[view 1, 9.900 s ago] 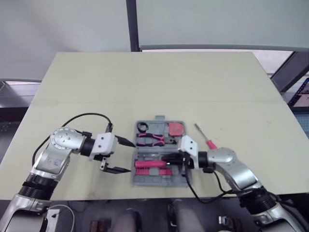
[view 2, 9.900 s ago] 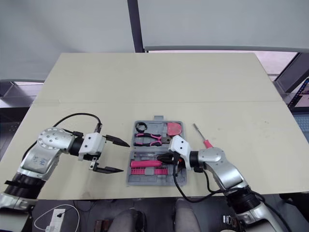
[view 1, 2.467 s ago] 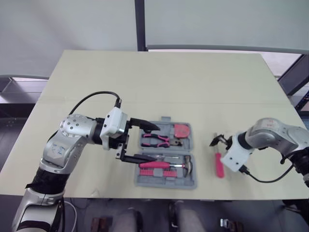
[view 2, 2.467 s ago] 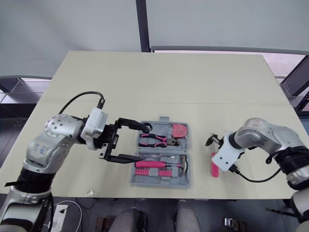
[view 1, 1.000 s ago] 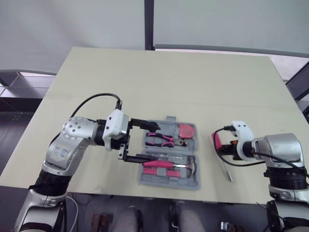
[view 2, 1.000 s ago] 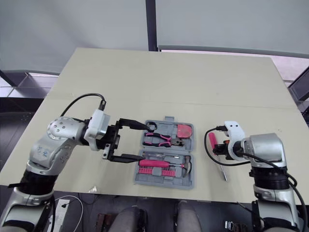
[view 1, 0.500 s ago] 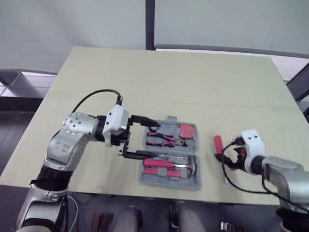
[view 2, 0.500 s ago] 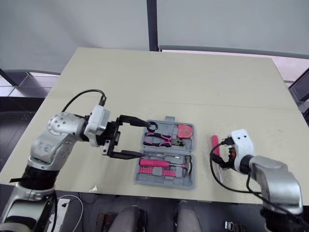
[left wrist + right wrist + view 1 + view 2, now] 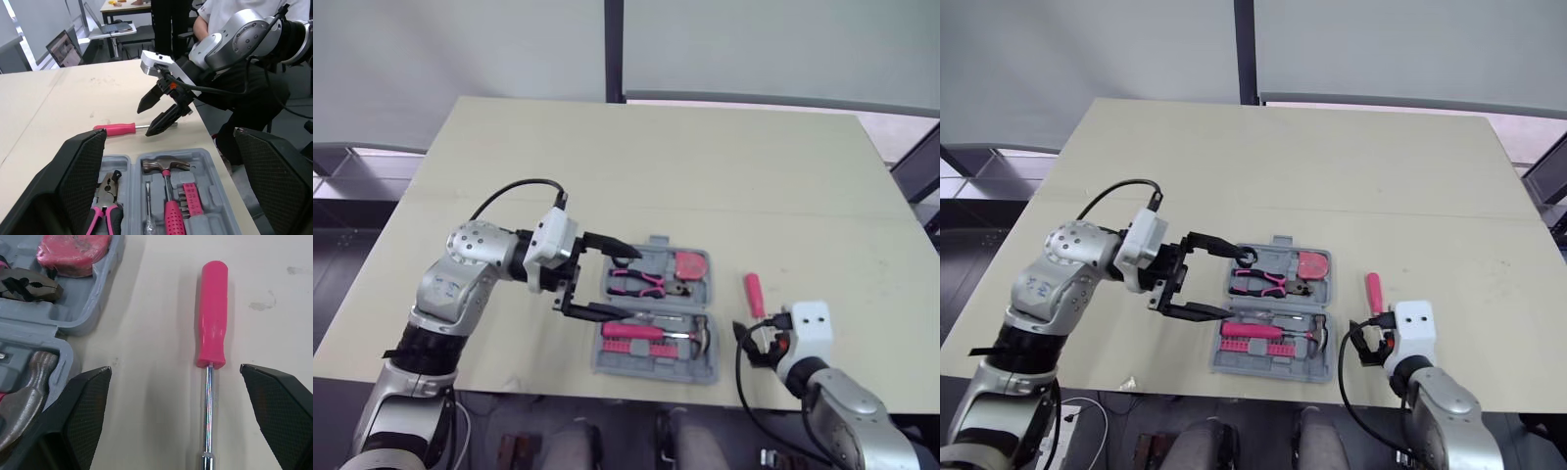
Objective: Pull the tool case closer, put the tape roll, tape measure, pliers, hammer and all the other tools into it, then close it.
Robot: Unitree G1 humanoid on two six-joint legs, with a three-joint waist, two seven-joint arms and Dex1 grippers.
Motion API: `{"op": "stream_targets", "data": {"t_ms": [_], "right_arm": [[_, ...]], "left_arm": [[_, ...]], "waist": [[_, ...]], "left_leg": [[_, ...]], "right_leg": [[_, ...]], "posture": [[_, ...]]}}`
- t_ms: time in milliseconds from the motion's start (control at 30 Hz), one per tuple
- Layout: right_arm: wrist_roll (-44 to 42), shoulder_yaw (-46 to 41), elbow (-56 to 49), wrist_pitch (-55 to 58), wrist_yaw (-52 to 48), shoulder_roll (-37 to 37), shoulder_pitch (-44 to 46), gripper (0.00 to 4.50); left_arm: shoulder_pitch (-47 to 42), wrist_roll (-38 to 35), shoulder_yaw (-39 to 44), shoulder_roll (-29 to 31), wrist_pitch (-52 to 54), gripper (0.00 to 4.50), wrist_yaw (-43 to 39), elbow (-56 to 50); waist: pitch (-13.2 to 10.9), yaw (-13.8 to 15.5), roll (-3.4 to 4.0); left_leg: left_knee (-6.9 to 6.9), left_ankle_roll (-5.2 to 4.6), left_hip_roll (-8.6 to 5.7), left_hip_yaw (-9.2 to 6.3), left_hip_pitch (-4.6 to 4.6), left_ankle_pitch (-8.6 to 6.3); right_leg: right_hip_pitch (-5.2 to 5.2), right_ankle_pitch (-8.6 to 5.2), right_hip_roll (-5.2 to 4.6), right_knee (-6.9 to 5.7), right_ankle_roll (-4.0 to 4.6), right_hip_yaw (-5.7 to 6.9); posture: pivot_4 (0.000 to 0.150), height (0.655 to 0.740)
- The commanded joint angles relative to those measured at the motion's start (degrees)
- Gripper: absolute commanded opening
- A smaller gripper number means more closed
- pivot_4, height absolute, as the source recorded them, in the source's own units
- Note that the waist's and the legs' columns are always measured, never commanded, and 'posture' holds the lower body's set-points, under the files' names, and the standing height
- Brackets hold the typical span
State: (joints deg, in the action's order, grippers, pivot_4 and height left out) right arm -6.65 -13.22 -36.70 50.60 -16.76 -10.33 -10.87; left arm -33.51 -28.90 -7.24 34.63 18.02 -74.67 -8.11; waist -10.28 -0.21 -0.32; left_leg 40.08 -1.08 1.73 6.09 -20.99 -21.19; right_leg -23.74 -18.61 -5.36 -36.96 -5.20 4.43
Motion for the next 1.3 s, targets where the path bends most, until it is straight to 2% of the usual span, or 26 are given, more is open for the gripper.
{"op": "stream_targets", "data": {"t_ms": [33,233,533,667,867,1000,1067,1167,1300], "right_arm": [[1.83,-0.58,4.80,-2.76,5.42,1.19,3.69,4.46],[2.08,-0.02,12.80,-5.80,6.95,0.71,7.32,4.46],[1.55,-0.19,15.34,-5.39,8.68,0.98,9.50,4.46],[0.86,-0.69,15.06,-5.96,9.91,2.52,9.35,3.27],[1.04,-0.37,13.76,-6.10,10.64,2.34,9.69,0.39],[-0.81,-1.73,10.49,-3.69,9.10,0.40,11.12,0.39],[-1.59,-0.82,8.29,-2.37,6.47,-3.02,12.10,0.39],[-4.69,3.63,2.85,1.06,-3.45,-14.49,14.43,0.39],[-18.02,4.52,-2.87,15.85,-16.09,-27.62,23.08,0.39]], "left_arm": [[-1.48,-0.06,0.47,-0.17,-1.08,4.50,-0.58,-0.06],[-1.73,0.36,0.66,-0.12,-1.71,4.50,-0.63,0.39],[-1.24,0.67,0.71,0.25,-2.04,4.50,-0.19,-0.39],[-1.36,0.77,0.90,0.54,-2.09,4.50,-0.30,-0.35],[-1.35,0.93,0.74,0.39,-2.00,4.50,-0.01,-0.47],[-1.06,0.83,0.84,0.84,-1.54,4.50,-0.01,-0.58],[-0.79,0.77,0.99,1.24,-1.20,4.50,-0.07,-0.32],[0.85,1.33,1.19,2.80,-1.57,4.50,-0.97,0.63],[5.07,2.85,0.77,6.62,-3.17,4.50,-3.85,1.82]], "waist": [[0.00,-0.02,0.00],[0.00,-0.05,0.01],[0.00,-0.05,0.01],[0.00,-0.05,0.01],[0.00,-0.06,0.01],[0.00,-0.06,0.01],[0.00,-0.06,0.01],[0.00,-0.29,0.02],[0.01,-1.15,0.02]], "left_leg": [[0.01,-0.01,0.00,0.00,0.00,0.01],[-0.01,-0.02,0.01,-0.01,0.00,0.01],[0.00,-0.05,0.02,-0.03,-0.02,0.02],[0.00,-0.05,0.03,-0.04,-0.02,0.02],[0.00,-0.05,0.01,-0.04,-0.03,0.02],[0.00,-0.06,0.00,-0.04,-0.04,0.02],[0.00,-0.06,0.01,-0.04,-0.04,0.02],[0.00,-0.08,0.00,-0.03,-0.04,0.02],[-0.02,-0.09,0.12,-0.08,-0.02,0.02]], "right_leg": [[0.00,0.00,0.00,0.00,0.00,0.00],[-0.01,-0.01,0.00,-0.02,0.02,-0.01],[-0.01,-0.01,-0.06,-0.04,0.02,-0.02],[-0.01,-0.01,-0.06,-0.05,0.02,-0.01],[-0.01,-0.01,-0.07,-0.04,0.02,-0.02],[-0.01,-0.01,-0.08,-0.05,0.01,-0.02],[-0.01,-0.01,-0.08,-0.05,0.01,-0.02],[-0.03,-0.01,-0.08,-0.05,0.01,-0.04],[-0.03,-0.02,-0.13,-0.06,0.04,-0.02]], "posture": [[0.150,0.7400],[0.150,0.7400],[0.150,0.7400],[0.150,0.7400],[0.150,0.7400],[0.150,0.7400],[0.150,0.7400],[0.150,0.7400],[0.150,0.7400]]}}
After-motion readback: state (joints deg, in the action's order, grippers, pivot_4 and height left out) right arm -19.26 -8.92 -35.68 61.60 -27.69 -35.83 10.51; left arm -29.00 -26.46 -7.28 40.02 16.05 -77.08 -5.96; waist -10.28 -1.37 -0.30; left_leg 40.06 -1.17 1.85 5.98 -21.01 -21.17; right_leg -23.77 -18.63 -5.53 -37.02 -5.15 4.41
